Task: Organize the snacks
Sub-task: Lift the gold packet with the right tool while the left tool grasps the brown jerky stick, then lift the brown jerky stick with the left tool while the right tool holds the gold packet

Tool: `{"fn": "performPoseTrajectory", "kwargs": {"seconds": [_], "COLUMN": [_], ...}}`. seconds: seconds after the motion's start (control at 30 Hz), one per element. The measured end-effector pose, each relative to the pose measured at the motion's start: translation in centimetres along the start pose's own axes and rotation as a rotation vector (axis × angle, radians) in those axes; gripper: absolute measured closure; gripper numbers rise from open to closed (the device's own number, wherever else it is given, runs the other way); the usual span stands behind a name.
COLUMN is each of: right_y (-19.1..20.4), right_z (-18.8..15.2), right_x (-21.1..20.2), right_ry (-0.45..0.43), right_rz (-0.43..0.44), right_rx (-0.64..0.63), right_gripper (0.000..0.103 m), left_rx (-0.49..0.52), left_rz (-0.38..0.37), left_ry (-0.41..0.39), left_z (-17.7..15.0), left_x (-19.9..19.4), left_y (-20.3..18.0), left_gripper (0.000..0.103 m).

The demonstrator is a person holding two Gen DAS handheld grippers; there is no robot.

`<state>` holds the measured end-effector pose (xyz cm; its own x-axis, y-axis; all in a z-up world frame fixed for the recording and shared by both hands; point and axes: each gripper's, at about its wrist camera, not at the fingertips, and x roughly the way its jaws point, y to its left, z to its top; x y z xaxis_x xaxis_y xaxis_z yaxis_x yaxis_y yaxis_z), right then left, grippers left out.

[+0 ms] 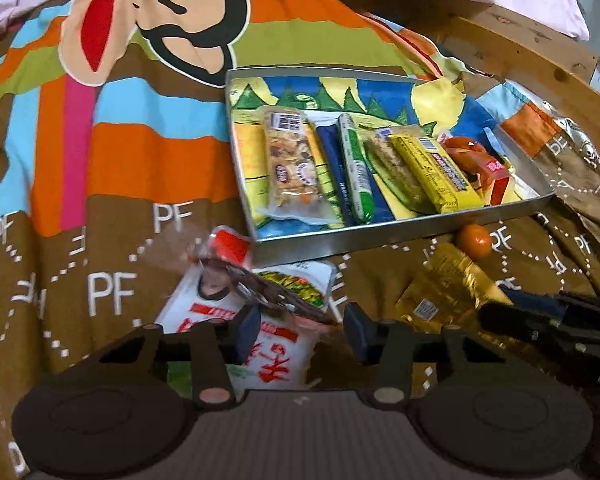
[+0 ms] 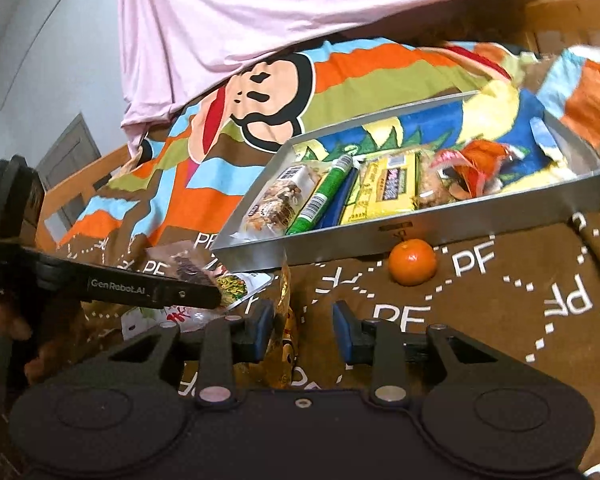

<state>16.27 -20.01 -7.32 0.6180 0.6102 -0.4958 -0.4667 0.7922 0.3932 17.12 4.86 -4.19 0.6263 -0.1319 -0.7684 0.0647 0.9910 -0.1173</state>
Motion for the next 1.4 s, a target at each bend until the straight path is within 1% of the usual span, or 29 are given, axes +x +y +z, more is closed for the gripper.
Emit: {"fn": "performPoseTrajectory", "kwargs": {"seconds": [0.13,0.27,0.37,0.47,0.5,0.53,0.6,0.7,0.8,0.87,0.93,1.13,1.23,1.33,1.4], "right_y": [-0.2,0.3,0.5,0.3,0.1,-0.2,-0.6,-0.8,-0.4,-0.1,0.1,1.4,2.5,3.7,4.6], "right_z": [0.0,-0.1,-0.2,-0.1,0.0,0.1,0.0,-0.1,-0.4,-0.4,-0.4,-0.7,-1.1,-1.5,-2.0], "right_x": [0.2,0.6,0.7,0.5,0.4,0.5,0.5,0.9,0.9,0.8,0.7,0.5,0.4,0.5,0.6], "right_ry": [-0.003,-0.011,-0.034,-0.054,-0.056,-0.051,-0.035,0.010,0.024,0.023,0.021,0.026,0.026,0.039,0.051], "right_rz": [0.016,0.033,0.021,-0.004,-0.008,-0.001,0.035,0.111,0.122,0.116,0.111,0.135,0.132,0.142,0.130], "right_rx": [0.007,-0.025,-0.042,-0.024,-0.010,0.005,0.029,0.065,0.062,0.050,0.033,-0.063,-0.141,-0.234,-0.302], "right_gripper": [0.062,0.059,0.059,0.059,0.059,0.059,0.059,0.057,0.051,0.050,0.048,0.035,0.030,0.027,0.023], "left_rx": [-0.045,-0.147,-0.216,-0.297,-0.322,-0.337,-0.331,-0.310,-0.287,-0.289,-0.277,-0.261,-0.259,-0.252,-0.253], "left_rz": [-0.001,0.019,0.041,0.088,0.095,0.104,0.108,0.086,0.049,0.020,0.010,-0.005,-0.003,0.002,-0.001], "left_ry": [-0.003,-0.013,-0.028,-0.052,-0.053,-0.054,-0.054,-0.049,-0.039,-0.028,-0.023,-0.014,-0.010,-0.005,-0.002], "left_z": [0.7,1.3,1.3,1.2,1.1,1.0,1.0,0.7,0.4,0.0,-0.2,-0.4,-0.3,-0.2,-0.1], "left_x": [1.2,1.7,1.8,1.8,1.9,1.9,1.8,1.5,1.1,0.9,0.7,0.3,0.4,0.8,0.9], "left_y": [0.1,0.9,1.5,2.4,2.6,2.9,2.9,2.6,2.0,1.8,1.4,1.5,1.4,1.2,1.2], "left_gripper": [0.052,0.052,0.053,0.053,0.059,0.062,0.064,0.065,0.068,0.070,0.071,0.073,0.073,0.073,0.073]}}
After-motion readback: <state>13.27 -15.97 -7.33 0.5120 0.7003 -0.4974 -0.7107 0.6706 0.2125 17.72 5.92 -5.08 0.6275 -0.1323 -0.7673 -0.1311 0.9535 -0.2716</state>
